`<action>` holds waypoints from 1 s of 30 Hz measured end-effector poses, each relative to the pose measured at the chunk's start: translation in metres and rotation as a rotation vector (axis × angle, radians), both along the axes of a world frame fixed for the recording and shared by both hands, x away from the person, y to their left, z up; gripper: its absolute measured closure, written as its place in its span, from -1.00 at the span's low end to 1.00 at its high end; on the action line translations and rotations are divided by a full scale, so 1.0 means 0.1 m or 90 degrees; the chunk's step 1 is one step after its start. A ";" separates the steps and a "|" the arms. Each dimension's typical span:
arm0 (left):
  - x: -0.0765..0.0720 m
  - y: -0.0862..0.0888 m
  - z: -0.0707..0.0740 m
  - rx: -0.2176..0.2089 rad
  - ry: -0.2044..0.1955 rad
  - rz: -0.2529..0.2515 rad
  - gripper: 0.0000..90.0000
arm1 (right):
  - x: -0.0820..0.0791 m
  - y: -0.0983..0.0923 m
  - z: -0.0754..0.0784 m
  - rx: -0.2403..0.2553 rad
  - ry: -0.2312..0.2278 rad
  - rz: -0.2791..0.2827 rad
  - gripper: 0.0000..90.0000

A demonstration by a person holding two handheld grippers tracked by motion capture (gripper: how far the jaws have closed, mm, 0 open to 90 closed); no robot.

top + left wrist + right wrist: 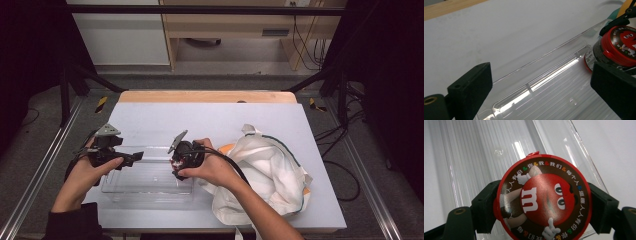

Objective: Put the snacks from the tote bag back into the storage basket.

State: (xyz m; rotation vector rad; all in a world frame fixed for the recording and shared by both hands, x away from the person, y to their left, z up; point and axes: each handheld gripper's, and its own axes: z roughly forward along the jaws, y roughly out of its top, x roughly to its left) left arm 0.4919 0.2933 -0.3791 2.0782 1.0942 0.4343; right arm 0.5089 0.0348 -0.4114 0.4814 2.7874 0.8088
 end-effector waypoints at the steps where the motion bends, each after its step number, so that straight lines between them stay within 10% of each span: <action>1: 0.00 0.00 0.00 0.000 0.001 -0.001 -0.91 | 0.00 0.00 -0.01 -0.002 0.002 0.000 -0.47; 30: 0.00 0.00 0.00 -0.001 0.001 -0.002 -0.91 | 0.01 0.04 -0.07 -0.035 0.017 0.002 -0.48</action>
